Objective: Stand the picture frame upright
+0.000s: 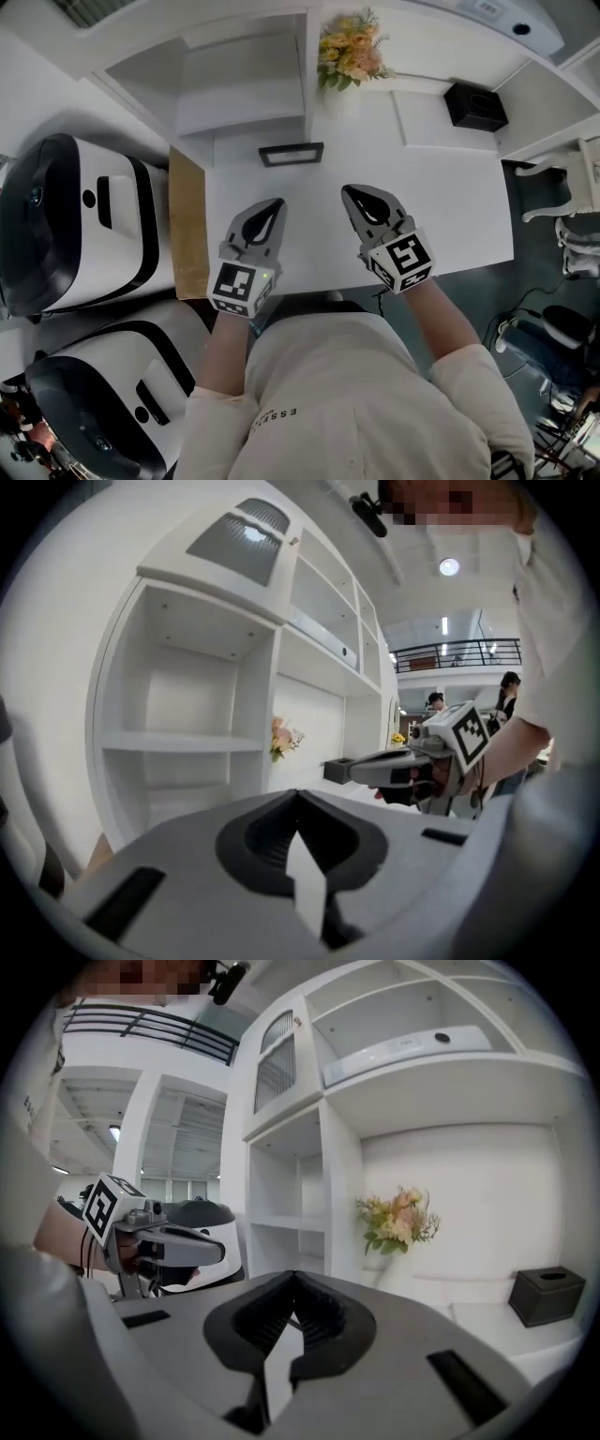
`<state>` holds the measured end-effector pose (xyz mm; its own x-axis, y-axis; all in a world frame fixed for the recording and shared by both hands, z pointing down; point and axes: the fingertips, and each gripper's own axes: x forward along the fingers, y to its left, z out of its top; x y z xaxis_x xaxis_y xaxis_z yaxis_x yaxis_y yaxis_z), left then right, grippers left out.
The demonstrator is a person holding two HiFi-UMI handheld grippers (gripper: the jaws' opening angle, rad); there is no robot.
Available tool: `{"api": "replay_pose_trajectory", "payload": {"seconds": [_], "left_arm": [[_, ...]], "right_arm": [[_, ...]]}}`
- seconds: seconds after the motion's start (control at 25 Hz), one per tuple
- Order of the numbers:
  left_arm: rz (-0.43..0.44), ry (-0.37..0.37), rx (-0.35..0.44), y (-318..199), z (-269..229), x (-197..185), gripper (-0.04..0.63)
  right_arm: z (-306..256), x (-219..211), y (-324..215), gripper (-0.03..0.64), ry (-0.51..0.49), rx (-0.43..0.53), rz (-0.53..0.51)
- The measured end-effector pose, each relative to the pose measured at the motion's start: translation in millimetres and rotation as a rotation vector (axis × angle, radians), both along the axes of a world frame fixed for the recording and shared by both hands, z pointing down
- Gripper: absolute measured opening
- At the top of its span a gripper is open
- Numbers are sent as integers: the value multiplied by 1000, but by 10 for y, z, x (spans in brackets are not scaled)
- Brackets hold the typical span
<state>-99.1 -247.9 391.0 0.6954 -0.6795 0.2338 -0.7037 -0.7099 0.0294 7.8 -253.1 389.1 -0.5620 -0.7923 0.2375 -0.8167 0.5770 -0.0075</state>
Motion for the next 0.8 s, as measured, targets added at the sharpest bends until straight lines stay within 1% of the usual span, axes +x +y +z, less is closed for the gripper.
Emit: {"api": "replay_pose_trajectory", "payload": {"seconds": [0.12, 0.2, 0.32, 0.44, 0.8], "left_arm": [[5, -24, 73, 95, -239, -16, 2], [4, -25, 96, 121, -357, -31, 2], [-16, 12, 95, 93, -467, -92, 2], [-29, 35, 86, 80, -508, -164, 2], [-19, 26, 98, 10, -577, -173, 2]], "right_arm": [[-236, 7, 49, 15, -23, 52, -6], [-362, 17, 82, 15, -30, 81, -9], [-499, 21, 91, 15, -35, 122, -13], [-516, 14, 112, 15, -36, 134, -15], [-560, 42, 50, 14, -52, 152, -3]]}}
